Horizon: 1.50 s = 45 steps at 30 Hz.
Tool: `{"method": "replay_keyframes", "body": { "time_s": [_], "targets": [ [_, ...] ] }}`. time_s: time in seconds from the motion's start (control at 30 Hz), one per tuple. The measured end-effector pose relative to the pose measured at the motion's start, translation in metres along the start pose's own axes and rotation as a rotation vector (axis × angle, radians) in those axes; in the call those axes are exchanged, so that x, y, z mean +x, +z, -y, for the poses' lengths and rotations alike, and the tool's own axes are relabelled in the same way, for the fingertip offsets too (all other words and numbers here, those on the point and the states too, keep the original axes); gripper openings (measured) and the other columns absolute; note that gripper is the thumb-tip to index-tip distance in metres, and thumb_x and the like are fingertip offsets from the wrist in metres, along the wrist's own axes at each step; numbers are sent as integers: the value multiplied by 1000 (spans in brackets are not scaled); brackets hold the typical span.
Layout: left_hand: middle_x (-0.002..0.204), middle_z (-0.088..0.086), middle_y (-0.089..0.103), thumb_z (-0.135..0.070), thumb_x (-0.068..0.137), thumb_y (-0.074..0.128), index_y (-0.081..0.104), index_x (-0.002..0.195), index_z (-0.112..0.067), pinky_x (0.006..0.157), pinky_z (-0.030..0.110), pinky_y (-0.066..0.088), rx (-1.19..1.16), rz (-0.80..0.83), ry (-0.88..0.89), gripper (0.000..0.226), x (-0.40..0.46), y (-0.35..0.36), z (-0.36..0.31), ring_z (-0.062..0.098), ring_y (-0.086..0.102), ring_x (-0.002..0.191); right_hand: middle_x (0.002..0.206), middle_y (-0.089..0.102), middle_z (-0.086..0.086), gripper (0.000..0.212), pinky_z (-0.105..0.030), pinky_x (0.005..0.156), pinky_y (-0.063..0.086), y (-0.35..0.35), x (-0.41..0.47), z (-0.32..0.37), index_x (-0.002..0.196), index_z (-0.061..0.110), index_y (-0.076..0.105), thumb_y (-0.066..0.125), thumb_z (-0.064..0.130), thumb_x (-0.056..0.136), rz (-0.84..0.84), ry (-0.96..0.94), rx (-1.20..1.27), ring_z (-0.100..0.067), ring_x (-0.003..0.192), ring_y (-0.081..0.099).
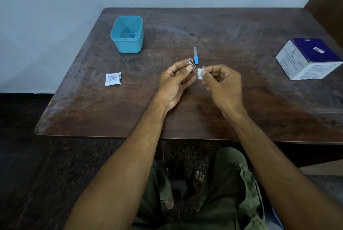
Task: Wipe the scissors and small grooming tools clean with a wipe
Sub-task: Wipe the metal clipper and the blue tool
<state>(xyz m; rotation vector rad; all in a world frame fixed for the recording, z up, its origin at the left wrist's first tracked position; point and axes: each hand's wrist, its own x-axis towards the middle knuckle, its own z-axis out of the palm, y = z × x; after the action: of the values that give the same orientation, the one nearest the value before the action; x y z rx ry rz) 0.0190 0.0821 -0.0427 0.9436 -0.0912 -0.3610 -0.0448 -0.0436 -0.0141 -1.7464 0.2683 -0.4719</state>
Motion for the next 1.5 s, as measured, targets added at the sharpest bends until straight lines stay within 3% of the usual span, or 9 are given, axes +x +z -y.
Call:
{"method": "replay_keyframes", "body": {
  "time_s": [0.37, 0.53, 0.67, 0.8, 0.9, 1.03, 1.2, 1.37, 1.5],
  "targets": [
    [93, 3, 74, -3, 94, 54, 63, 108, -8, 78, 23, 55, -19, 32, -19, 17, -1, 1, -3, 12, 70, 88, 81, 73, -1, 4, -18, 57, 51, 4, 5, -1, 89, 14, 70, 70, 10, 87, -75, 170, 301, -7, 67, 68],
    [97, 3, 71, -4, 94, 55, 64, 108, -9, 75, 21, 54, 5, 39, -50, 17, 0, 1, -2, 12, 68, 89, 87, 74, -3, 5, -28, 69, 58, 14, 4, 4, 92, 11, 70, 68, 10, 88, -48, -74, 128, -12, 77, 71],
    [93, 2, 72, -4, 95, 54, 64, 108, -11, 73, 21, 55, -19, 36, -58, 18, 0, 0, -2, 11, 68, 87, 83, 73, 0, 5, -21, 60, 54, 13, 11, 8, 91, 11, 69, 68, 8, 88, -123, -76, 195, -8, 71, 70],
    [88, -4, 73, -4, 95, 53, 64, 108, -10, 71, 19, 55, -60, 13, -39, 17, 2, 0, -3, 6, 69, 83, 87, 73, 3, 7, -30, 76, 57, 7, 11, 0, 93, 11, 72, 70, 10, 86, 3, -124, -30, -9, 78, 69],
    [84, -4, 73, -2, 96, 50, 62, 107, -8, 70, 17, 55, -71, 2, -20, 17, 2, 0, -3, 6, 69, 80, 86, 73, 7, 5, -27, 74, 56, 6, 4, -4, 90, 16, 73, 72, 16, 85, 89, -162, -141, -11, 78, 69],
    [82, -3, 72, -1, 97, 49, 62, 108, -7, 69, 17, 55, -79, -5, -16, 18, 1, 0, -3, 5, 69, 78, 84, 73, 5, 4, -26, 71, 56, 5, -3, -6, 90, 14, 72, 71, 13, 86, 74, -116, -63, -10, 74, 68],
    [90, 2, 69, 0, 96, 49, 61, 111, -9, 71, 18, 56, -109, 3, -20, 21, 2, -1, -3, 6, 68, 81, 83, 71, 3, 4, -28, 64, 56, -1, -3, -2, 91, 15, 69, 68, 11, 89, -101, -58, 126, -10, 74, 66],
    [88, 2, 70, 0, 97, 48, 61, 109, -10, 74, 20, 56, -97, 12, -17, 21, 2, 1, -2, 7, 67, 82, 87, 72, 11, 10, -31, 74, 56, 7, -7, -1, 93, 20, 71, 69, 12, 88, 82, -159, -53, -4, 76, 67],
    [87, 2, 71, 0, 97, 48, 62, 107, -9, 74, 22, 57, -97, 2, -18, 20, 2, 2, -3, 8, 68, 82, 89, 72, 11, 10, -31, 76, 57, 10, -8, -3, 95, 20, 71, 68, 13, 88, 79, -179, -88, -6, 79, 69]
  ]
}}
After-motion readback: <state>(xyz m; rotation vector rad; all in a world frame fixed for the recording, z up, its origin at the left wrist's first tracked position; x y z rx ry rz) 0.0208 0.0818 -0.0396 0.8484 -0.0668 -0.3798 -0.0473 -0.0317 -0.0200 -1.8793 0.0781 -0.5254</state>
